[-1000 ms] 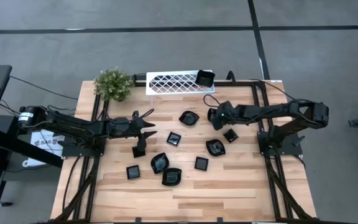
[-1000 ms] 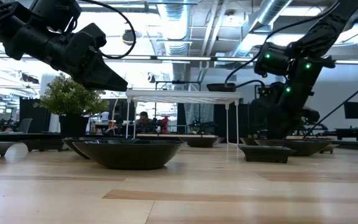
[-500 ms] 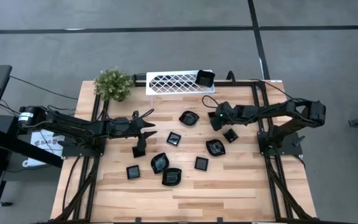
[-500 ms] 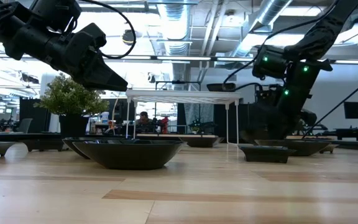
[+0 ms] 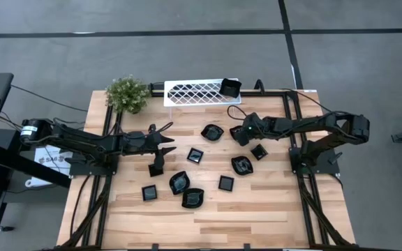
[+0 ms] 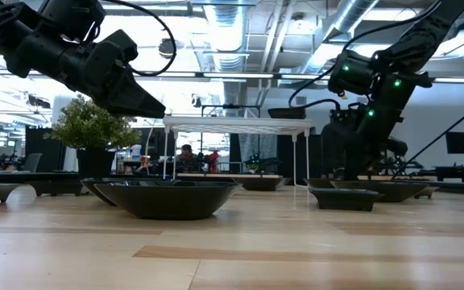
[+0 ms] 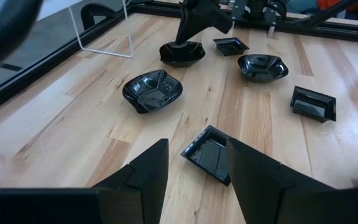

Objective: Pick & Place Mini shaped plates
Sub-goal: Put the black leaf-shaped plate on the shelf

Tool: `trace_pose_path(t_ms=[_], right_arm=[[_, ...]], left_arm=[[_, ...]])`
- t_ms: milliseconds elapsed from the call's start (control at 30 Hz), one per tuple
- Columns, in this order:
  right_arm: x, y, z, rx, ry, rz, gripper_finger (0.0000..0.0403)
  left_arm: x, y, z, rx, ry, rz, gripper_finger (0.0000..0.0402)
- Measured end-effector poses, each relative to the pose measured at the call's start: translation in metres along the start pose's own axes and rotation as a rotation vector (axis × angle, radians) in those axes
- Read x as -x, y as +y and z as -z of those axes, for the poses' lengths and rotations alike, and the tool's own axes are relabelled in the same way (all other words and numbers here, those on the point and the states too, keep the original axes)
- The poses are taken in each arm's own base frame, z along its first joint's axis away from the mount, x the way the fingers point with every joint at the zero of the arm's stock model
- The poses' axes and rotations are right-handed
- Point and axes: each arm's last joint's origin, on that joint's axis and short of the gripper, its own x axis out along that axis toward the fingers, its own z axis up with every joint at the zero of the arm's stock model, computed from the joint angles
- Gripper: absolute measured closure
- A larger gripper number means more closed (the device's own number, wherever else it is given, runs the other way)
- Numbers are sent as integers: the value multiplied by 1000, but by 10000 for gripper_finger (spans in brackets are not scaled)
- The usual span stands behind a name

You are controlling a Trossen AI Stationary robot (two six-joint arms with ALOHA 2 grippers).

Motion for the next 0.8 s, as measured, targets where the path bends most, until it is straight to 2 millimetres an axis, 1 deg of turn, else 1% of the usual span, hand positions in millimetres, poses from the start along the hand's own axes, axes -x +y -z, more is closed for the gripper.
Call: trace_pose_path(t_ms=[233,333,533,700,800], right_arm=[[1,0,0,9,2,-7,401],[7,1,-2,15,-20,-31,401],[34,8,-4,33,-123,-121,402],[60,14,-1,55,-223,-172,402],[71,18,2,71,-266,-203,402]], left_arm=[[0,0,0,-1,0,0,239],[0,0,0,-1,0,0,239],[0,0,0,-1,0,0,239],[0,0,0,-1,0,0,239],[0,0,0,-1,0,0,239]])
